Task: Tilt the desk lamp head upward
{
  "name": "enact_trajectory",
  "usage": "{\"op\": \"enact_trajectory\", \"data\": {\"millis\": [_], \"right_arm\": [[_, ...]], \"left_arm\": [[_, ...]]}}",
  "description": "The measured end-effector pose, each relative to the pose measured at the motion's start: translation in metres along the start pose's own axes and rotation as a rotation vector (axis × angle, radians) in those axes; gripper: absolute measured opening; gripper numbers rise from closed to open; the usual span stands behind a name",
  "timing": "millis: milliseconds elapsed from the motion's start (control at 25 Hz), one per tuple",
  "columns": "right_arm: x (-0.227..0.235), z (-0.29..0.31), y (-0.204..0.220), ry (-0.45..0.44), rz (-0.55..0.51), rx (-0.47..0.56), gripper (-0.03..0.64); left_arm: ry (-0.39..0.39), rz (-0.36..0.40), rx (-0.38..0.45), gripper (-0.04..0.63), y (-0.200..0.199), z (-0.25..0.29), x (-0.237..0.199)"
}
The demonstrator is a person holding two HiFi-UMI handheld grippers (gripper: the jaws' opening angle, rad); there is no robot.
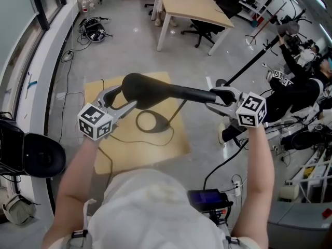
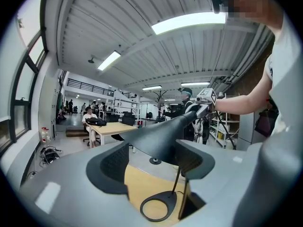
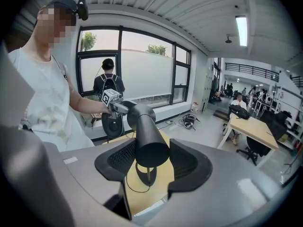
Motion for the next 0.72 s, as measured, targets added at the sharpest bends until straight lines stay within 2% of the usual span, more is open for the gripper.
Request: {"op": "enact_trajectory", "data": {"millis": [720], "right_arm": [[-0.002,0.006,0.011,-0.013,0.048,0.056,0.236]], "left_arm": [[-0.03,0.079,0.021,0.305,-0.027,-0.007,0.009]]}}
Point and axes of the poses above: the fingertips, and each gripper's own axes: z forward along the fingers, x to its right, y out of its underside, the point moved 6 cm from there along -z, backward along the fingers, and after that the axes turned 15 degrees about -z, right-handed, at the moved point
